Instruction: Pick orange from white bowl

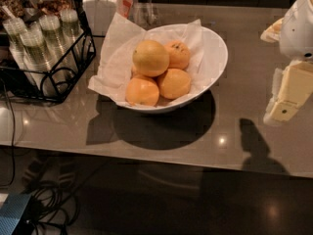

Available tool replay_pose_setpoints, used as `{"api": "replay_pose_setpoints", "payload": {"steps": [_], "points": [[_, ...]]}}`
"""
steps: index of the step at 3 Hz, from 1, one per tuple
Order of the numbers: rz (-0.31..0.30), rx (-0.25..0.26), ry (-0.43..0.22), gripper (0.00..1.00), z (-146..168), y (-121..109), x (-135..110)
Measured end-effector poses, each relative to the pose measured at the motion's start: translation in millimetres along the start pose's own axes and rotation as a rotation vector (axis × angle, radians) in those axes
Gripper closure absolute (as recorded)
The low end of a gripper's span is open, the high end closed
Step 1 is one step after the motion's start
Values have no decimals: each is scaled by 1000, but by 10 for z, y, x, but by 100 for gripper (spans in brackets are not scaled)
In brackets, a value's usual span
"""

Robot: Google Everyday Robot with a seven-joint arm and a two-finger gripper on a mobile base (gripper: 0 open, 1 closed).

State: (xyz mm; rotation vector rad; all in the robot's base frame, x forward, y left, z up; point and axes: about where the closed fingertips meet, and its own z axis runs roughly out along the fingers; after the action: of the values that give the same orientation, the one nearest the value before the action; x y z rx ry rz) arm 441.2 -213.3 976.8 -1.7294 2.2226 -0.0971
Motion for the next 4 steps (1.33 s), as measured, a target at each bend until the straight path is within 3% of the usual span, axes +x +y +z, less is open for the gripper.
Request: {"api": "replay_pose_setpoints", "payload": {"steps": [1,2,4], "points": [[0,0,0,0,0,0,-1],[-11,-5,-72,0,63,-52,-162],[-104,-91,-251,0,240,-354,-824]]}}
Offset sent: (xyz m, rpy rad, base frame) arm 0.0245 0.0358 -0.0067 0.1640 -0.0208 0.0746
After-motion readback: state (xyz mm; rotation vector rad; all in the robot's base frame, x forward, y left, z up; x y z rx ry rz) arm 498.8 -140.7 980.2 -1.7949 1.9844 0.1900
